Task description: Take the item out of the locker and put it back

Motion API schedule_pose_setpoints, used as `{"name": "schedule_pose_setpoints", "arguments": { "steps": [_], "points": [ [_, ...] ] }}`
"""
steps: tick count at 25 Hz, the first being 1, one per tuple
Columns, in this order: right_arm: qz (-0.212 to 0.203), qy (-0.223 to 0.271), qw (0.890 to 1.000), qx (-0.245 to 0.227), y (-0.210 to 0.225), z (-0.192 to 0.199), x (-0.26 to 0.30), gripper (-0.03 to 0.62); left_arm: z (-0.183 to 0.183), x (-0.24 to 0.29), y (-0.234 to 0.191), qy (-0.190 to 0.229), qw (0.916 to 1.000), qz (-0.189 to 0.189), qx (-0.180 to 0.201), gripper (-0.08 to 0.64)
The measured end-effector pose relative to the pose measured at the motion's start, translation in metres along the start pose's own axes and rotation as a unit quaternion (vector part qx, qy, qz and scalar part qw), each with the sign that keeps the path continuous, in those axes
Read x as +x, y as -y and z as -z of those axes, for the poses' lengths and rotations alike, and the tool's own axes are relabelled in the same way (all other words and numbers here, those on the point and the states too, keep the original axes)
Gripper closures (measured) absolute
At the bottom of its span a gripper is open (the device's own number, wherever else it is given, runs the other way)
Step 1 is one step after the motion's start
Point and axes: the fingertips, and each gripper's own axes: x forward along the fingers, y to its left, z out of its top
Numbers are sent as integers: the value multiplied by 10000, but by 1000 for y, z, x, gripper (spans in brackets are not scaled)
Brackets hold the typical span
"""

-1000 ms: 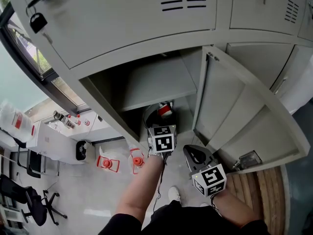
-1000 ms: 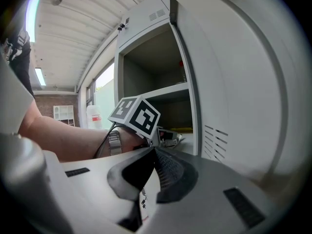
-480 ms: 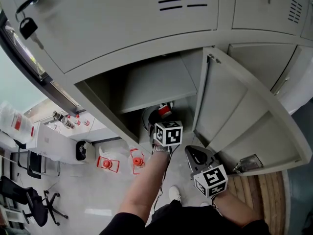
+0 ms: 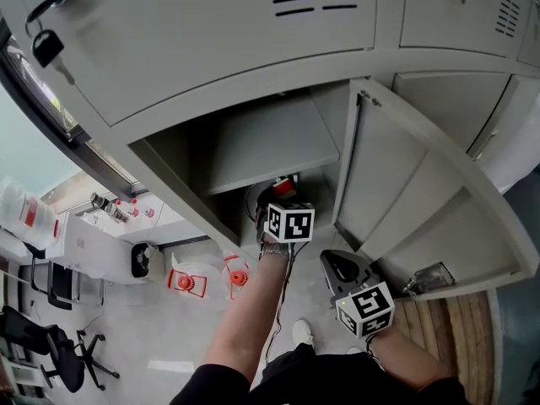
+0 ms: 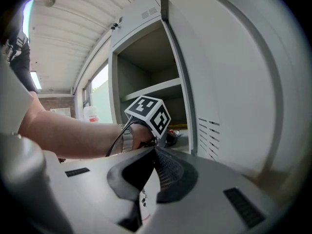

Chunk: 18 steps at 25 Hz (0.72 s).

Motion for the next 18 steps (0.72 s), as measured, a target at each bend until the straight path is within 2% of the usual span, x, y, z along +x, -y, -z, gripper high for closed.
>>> {"name": "schedule_pose_setpoints", "arguments": {
  "steps": [10, 18],
  "points": [
    [46, 21, 10000, 76, -4, 3, -6, 540, 0, -4, 4, 75, 9989, 386, 240, 252],
    [22, 37, 9999, 112, -9, 4, -7, 540, 5, -16, 21, 173, 9913, 1104, 700, 252]
  ]
}}
